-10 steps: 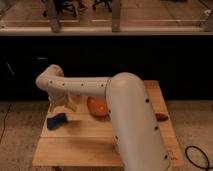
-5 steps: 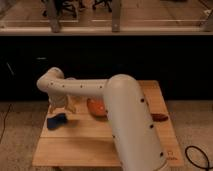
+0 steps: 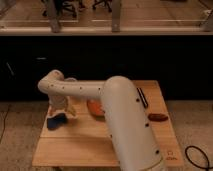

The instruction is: Place the white sponge in the ceramic bowl

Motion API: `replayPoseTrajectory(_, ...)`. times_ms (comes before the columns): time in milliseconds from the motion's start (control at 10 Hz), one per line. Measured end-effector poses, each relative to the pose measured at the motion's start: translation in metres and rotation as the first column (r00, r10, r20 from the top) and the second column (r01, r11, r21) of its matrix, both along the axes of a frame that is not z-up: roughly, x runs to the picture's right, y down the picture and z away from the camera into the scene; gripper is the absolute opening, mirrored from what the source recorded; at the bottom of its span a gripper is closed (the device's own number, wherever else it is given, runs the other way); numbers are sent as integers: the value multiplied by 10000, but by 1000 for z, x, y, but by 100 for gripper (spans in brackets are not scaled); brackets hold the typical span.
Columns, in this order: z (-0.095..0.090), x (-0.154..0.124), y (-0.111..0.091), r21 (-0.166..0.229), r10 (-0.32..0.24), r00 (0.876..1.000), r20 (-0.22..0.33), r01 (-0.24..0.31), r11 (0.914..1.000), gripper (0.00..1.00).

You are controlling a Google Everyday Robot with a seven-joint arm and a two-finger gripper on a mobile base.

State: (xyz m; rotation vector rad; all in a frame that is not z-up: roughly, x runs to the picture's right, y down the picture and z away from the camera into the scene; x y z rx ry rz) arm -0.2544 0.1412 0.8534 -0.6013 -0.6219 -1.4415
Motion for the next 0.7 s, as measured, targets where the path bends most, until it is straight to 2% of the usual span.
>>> replayPoseTrajectory(400, 11, -7, 12, -248, -46, 10000, -23, 46, 9997, 80)
replayPoseTrajectory(700, 17, -2, 16, -346, -70, 9999, -133, 65, 9994, 80)
